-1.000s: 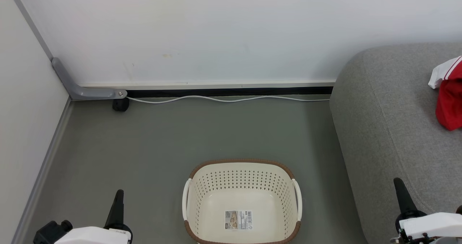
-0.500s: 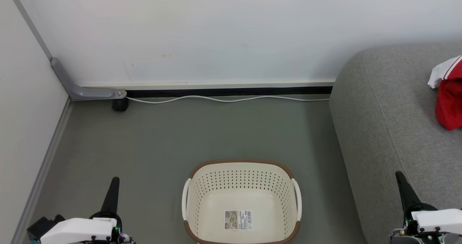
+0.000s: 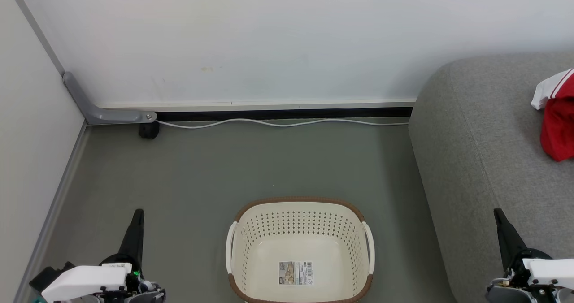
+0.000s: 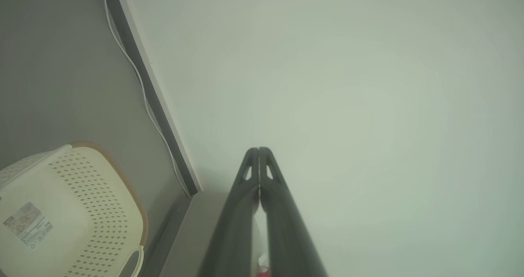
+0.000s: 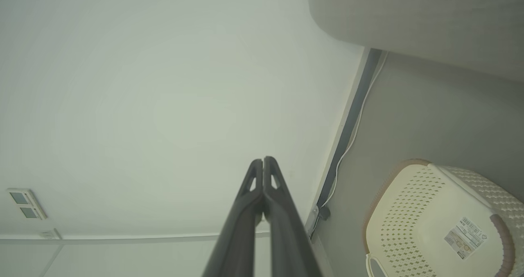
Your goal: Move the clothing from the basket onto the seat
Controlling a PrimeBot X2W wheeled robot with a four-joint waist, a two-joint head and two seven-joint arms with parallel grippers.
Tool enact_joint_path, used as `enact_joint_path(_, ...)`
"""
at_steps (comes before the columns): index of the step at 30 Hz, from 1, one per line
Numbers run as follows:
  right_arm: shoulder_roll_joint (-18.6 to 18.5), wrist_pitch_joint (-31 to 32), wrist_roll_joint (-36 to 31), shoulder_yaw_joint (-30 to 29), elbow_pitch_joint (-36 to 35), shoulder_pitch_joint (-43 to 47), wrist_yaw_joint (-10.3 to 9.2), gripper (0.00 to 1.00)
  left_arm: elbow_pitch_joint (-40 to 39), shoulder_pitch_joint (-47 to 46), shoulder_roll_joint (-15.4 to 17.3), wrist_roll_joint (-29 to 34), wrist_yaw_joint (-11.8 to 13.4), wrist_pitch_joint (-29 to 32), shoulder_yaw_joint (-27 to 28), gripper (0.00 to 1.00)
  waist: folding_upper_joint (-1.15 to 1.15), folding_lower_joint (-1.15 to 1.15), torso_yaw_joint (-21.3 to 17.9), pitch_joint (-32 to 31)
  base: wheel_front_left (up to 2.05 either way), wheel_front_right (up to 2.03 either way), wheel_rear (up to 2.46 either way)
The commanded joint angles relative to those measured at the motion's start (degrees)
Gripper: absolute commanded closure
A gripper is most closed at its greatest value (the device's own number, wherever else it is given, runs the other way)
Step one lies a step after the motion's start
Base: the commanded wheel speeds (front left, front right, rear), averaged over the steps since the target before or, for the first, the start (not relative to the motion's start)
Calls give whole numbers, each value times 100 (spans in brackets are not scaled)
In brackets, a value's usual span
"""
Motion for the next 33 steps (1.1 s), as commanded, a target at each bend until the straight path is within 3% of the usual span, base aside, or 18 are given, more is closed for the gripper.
enact_joint_path(1, -31, 100, 190, 80, -222, -285, 25, 100, -193, -329, 87, -201, -58, 63, 214, 100, 0, 0, 0, 0, 0, 0, 0)
enact_joint_path(6, -2, 174, 452, 34, -253, -300, 25, 100, -214, -364, 89, -477, -92, 137, 256, 100, 0, 0, -2, 0, 0, 0, 0)
enact_joint_path(33, -2, 172, 453, 36, -253, -300, 25, 100, -215, -364, 89, -478, -92, 136, 256, 100, 0, 0, -2, 0, 0, 0, 0)
